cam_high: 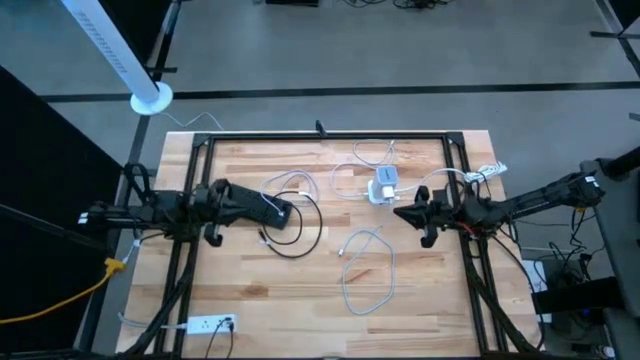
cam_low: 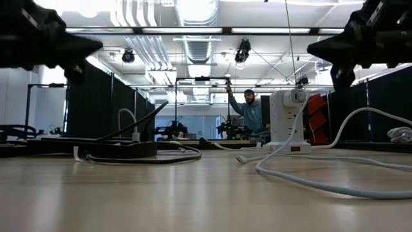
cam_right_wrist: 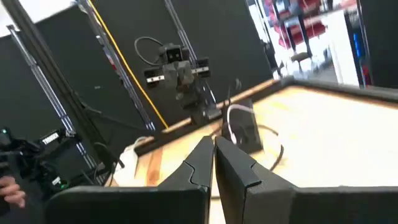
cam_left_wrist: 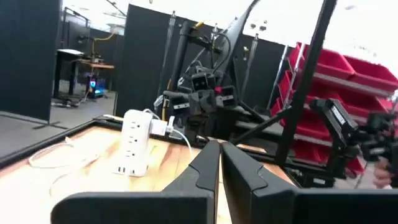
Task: Insert USB
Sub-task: Return to Home Position
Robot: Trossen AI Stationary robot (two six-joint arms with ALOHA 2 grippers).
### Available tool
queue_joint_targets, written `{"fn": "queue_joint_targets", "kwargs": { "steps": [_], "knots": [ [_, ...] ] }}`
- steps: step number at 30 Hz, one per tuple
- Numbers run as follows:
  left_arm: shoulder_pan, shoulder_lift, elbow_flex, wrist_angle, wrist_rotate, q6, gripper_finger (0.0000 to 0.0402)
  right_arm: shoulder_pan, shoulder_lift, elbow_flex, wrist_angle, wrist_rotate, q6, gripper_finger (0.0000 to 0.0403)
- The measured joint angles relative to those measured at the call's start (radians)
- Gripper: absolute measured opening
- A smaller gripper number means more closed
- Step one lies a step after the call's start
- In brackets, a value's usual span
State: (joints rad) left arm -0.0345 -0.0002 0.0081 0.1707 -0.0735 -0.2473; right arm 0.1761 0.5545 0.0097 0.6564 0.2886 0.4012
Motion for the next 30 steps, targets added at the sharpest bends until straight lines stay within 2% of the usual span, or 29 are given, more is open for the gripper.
{"fn": "queue_joint_targets", "kwargs": {
  "steps": [4,7,11,15,18,20,23,26,30],
  "knots": [
    [0.000,0.006,0.000,-0.107,-0.078,-0.017,0.0000,0.000,0.005,0.000,-0.017,0.026,0.008,0.0000],
    [0.001,0.009,0.000,-0.131,-0.093,-0.025,0.0000,0.000,0.005,0.000,-0.051,0.076,0.018,0.0000],
    [0.001,0.011,0.000,-0.131,-0.093,-0.025,0.0000,0.000,0.005,0.000,-0.219,0.140,0.107,0.0000],
    [0.002,0.021,0.000,-0.133,-0.093,-0.023,0.0000,0.000,0.008,0.000,-0.427,0.122,0.294,0.0000],
    [0.002,0.036,0.000,-0.133,-0.092,0.003,0.0000,0.000,0.012,0.000,-0.491,0.104,0.378,0.0000],
    [0.002,0.048,0.000,-0.133,-0.093,0.022,0.0000,0.000,0.012,0.000,-0.506,0.049,0.391,0.0000],
    [0.002,0.067,0.000,-0.133,-0.093,0.032,0.0000,0.000,0.010,0.000,-0.515,-0.033,0.321,0.0000],
    [0.002,0.087,0.000,-0.133,-0.093,0.032,0.0000,0.000,0.010,0.000,-0.489,-0.053,0.210,0.0000],
    [0.002,0.115,0.000,-0.134,-0.093,0.029,0.0000,0.000,-0.001,0.000,-0.314,-0.053,-0.045,0.0000]
  ]
}}
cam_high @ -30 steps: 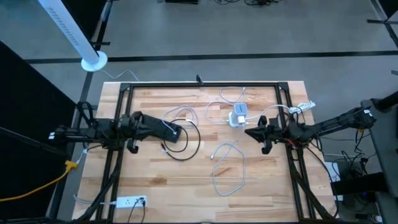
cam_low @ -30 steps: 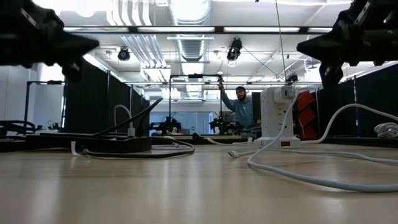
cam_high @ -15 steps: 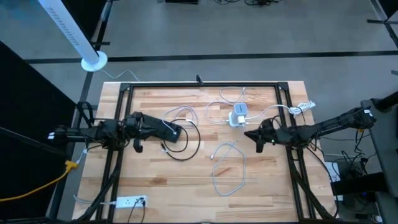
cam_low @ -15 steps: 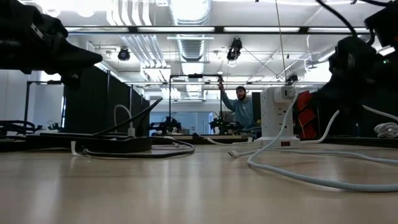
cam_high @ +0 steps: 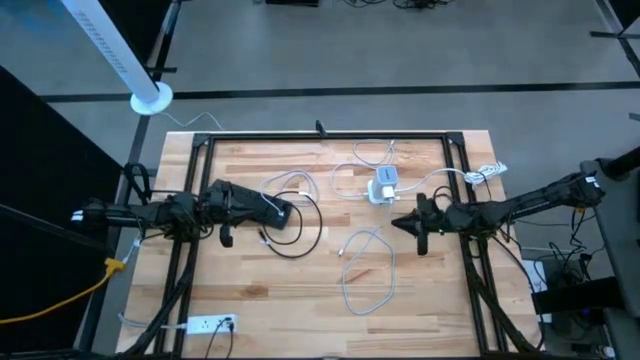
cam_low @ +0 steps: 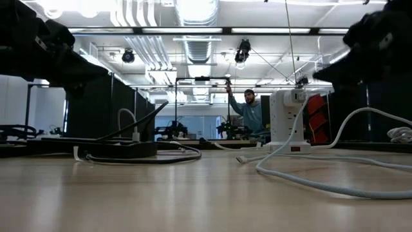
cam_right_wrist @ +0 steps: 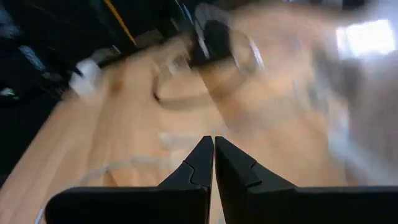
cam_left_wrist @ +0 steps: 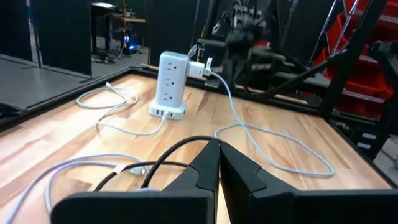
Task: Insert USB
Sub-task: Return to Home Position
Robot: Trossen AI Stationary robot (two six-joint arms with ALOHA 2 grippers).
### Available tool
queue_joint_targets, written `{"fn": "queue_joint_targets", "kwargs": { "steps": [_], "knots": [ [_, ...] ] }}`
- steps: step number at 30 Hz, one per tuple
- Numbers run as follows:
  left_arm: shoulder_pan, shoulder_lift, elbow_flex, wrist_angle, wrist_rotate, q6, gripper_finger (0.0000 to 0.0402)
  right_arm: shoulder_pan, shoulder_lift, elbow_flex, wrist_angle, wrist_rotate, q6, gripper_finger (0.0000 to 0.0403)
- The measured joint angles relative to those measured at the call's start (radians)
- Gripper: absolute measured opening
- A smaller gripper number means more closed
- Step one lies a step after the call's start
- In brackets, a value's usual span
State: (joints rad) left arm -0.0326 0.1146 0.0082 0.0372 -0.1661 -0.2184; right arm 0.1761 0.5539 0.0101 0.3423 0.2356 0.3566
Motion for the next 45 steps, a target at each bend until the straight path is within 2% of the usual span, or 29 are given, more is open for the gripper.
{"fn": "queue_joint_targets", "kwargs": {
  "steps": [4,9,14,15,23,27,31,33,37,45],
  "knots": [
    [0.000,0.013,0.000,0.000,0.000,0.000,0.0000,-0.009,-0.083,0.000,0.055,0.001,-0.160,0.0000],
    [0.000,0.009,0.000,0.001,0.000,-0.004,0.0000,-0.013,-0.273,0.000,0.044,0.000,-0.286,0.0000],
    [0.000,0.006,0.000,0.014,0.000,-0.008,0.0000,-0.013,-0.535,0.001,-0.087,0.000,-0.372,0.0000],
    [0.000,0.006,0.000,0.017,0.000,-0.008,0.0000,-0.013,-0.556,0.000,-0.117,0.000,-0.376,0.0000],
    [0.000,0.005,0.000,0.032,0.000,-0.001,0.0000,-0.035,-0.526,0.000,-0.122,-0.033,-0.326,0.0000],
    [0.000,0.005,0.000,0.030,0.001,0.000,0.0000,-0.089,-0.512,0.000,-0.196,0.025,-0.291,0.0000],
    [0.000,0.005,0.000,0.045,0.017,0.000,0.0000,-0.167,-0.510,0.000,-0.198,0.017,-0.278,0.0000],
    [-0.001,0.003,0.000,0.053,0.024,-0.003,0.0000,-0.210,-0.519,0.000,-0.190,-0.010,-0.282,0.0000],
    [-0.001,0.003,0.000,0.052,0.027,-0.033,0.0000,-0.256,-0.527,0.000,-0.192,-0.164,-0.288,0.0000],
    [-0.001,0.003,0.000,0.051,0.027,-0.079,0.0000,-0.257,-0.527,0.000,-0.197,-0.136,-0.244,0.0000]
  ]
}}
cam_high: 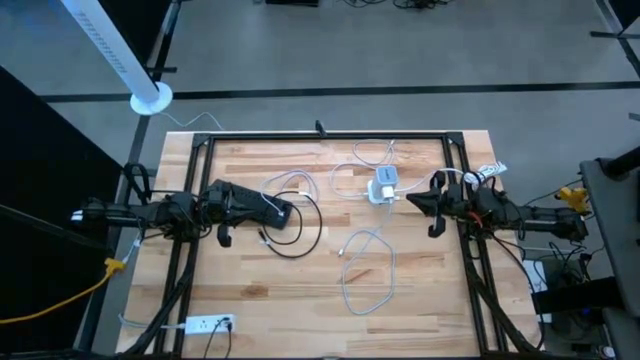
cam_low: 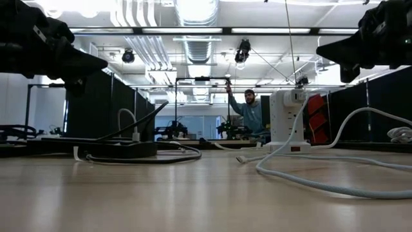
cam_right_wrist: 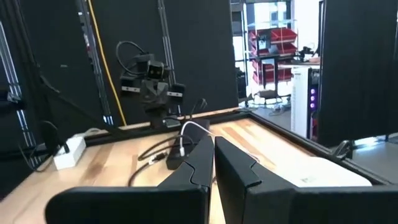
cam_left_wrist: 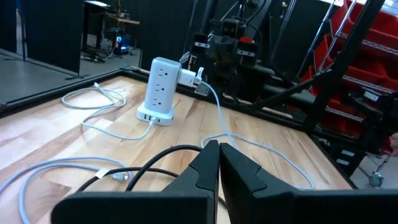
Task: Insert USB
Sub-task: Return to Home Position
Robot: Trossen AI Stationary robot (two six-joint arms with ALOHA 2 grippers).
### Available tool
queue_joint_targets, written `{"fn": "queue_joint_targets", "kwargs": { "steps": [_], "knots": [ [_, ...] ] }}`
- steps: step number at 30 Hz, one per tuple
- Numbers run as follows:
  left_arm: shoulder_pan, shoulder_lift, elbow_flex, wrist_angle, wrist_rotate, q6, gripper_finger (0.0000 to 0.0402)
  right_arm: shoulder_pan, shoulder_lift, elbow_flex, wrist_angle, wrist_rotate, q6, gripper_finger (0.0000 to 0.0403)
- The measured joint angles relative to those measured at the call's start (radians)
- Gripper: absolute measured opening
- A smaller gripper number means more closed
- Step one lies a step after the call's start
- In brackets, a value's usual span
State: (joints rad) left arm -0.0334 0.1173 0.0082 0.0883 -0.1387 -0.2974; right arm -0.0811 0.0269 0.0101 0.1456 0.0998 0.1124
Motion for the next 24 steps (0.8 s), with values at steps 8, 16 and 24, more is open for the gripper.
{"fn": "queue_joint_targets", "kwargs": {
  "steps": [8,16,24],
  "knots": [
    [0.000,0.001,0.000,0.001,0.000,0.000,0.0000,0.078,0.024,0.000,0.001,0.000,-0.002,0.0000],
    [0.000,0.005,0.000,0.001,0.000,-0.004,0.0000,0.101,0.030,0.000,-0.082,0.055,-0.060,0.0000],
    [0.000,0.015,0.000,-0.003,0.000,-0.004,0.0000,0.101,0.040,0.000,-0.108,0.065,-0.148,0.0000]
  ]
}}
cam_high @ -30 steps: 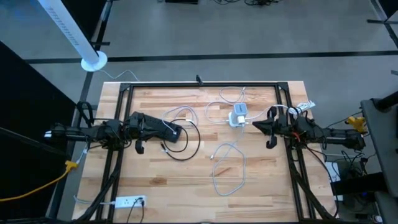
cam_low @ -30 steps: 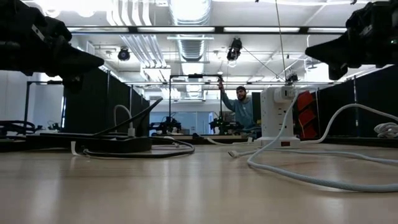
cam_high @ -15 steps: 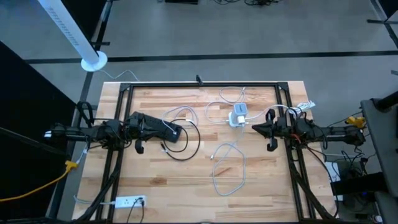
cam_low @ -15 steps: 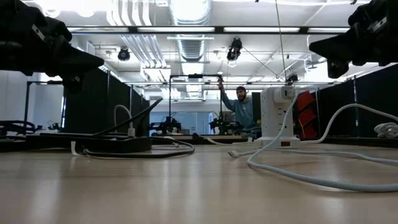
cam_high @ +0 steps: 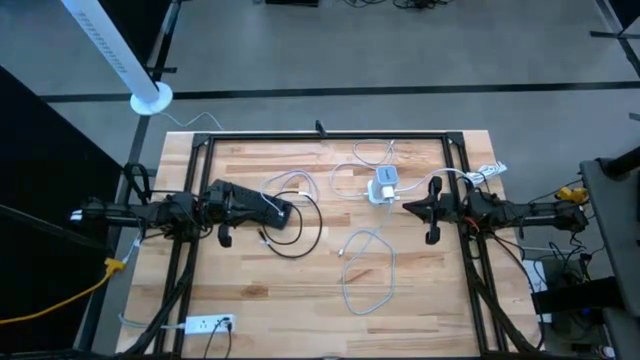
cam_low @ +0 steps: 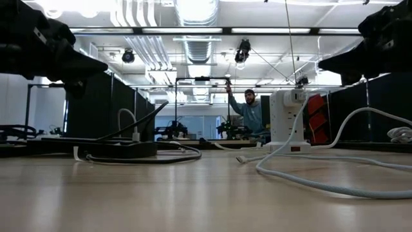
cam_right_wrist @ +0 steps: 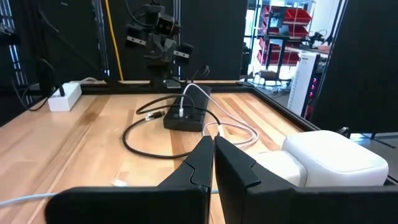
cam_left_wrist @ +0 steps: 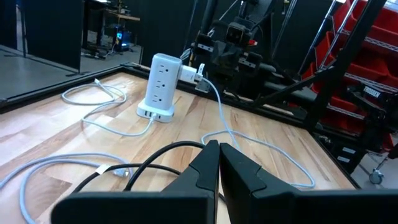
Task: Insert USB
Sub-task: Return to Home Position
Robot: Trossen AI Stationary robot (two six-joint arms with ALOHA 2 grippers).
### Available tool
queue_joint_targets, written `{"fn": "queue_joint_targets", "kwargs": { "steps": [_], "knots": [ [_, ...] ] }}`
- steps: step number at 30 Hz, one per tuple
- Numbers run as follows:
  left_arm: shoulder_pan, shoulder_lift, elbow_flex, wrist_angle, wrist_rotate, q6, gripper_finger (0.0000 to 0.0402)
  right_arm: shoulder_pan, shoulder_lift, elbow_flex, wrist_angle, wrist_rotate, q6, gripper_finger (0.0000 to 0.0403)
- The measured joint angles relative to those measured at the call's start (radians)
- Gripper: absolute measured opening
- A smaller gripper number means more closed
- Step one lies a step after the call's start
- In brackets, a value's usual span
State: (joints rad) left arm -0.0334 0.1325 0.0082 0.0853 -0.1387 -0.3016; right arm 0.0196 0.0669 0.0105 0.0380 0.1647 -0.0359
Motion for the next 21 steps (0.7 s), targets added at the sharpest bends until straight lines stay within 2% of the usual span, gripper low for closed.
{"fn": "queue_joint_targets", "kwargs": {
  "steps": [12,18,21],
  "knots": [
    [0.001,0.007,0.000,0.009,0.000,0.025,0.0000,0.000,0.000,0.000,-0.002,0.000,0.001,0.0000],
    [-0.002,-0.007,0.000,0.080,0.003,0.147,0.0000,0.000,0.000,0.000,-0.003,0.000,0.001,0.0000],
    [-0.004,-0.022,0.000,0.129,0.050,0.242,0.0000,0.000,0.000,0.000,-0.003,0.000,0.001,0.0000]
  ]
}}
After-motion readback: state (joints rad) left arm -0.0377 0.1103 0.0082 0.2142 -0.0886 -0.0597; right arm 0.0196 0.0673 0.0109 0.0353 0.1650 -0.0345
